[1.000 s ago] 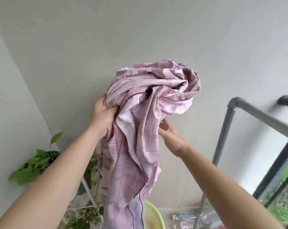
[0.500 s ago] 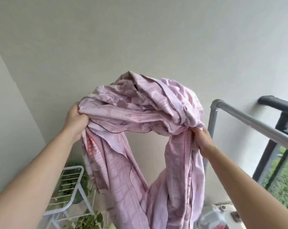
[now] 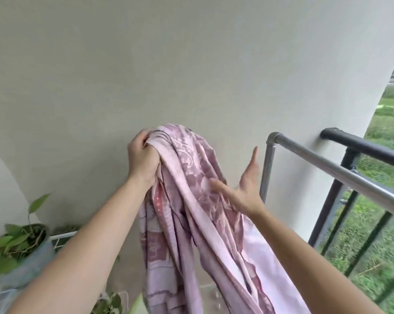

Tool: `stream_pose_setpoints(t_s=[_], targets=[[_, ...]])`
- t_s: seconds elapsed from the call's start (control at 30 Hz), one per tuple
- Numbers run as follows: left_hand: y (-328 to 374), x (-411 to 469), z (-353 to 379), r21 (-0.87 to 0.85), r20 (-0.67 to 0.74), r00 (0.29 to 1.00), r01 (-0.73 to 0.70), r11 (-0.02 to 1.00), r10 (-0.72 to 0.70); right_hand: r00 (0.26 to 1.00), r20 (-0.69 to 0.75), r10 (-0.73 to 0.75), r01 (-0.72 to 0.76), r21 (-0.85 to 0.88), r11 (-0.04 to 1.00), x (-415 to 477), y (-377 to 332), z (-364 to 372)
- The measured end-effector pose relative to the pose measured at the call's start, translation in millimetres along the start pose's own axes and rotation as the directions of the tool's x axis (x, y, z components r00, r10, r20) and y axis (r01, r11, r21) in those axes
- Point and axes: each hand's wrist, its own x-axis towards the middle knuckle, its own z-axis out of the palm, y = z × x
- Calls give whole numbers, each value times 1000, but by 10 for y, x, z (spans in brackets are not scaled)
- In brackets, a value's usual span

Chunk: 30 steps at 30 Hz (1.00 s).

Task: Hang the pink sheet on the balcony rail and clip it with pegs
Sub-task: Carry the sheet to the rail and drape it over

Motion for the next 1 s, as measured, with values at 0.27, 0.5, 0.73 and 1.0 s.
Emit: stream_pose_setpoints(t_s=[0.27,0.5,0.73,1.0], targets=[[167,-220,481,-108,208,977,-18,994,40,994,104,-21,22,-7,1000,-428,61,328],[435,110,534,-363,123,992,42,931,3,970,87,228,-195,-284,939,-833,722,404],[416,332,269,-277,99,981,-133,951,166,871,281,403,-264,-425,866,-430,822,190],[-724,662,-794,759,255,965,-236,607,56,921,-280,270,-327,-183,927,376,548,-421]])
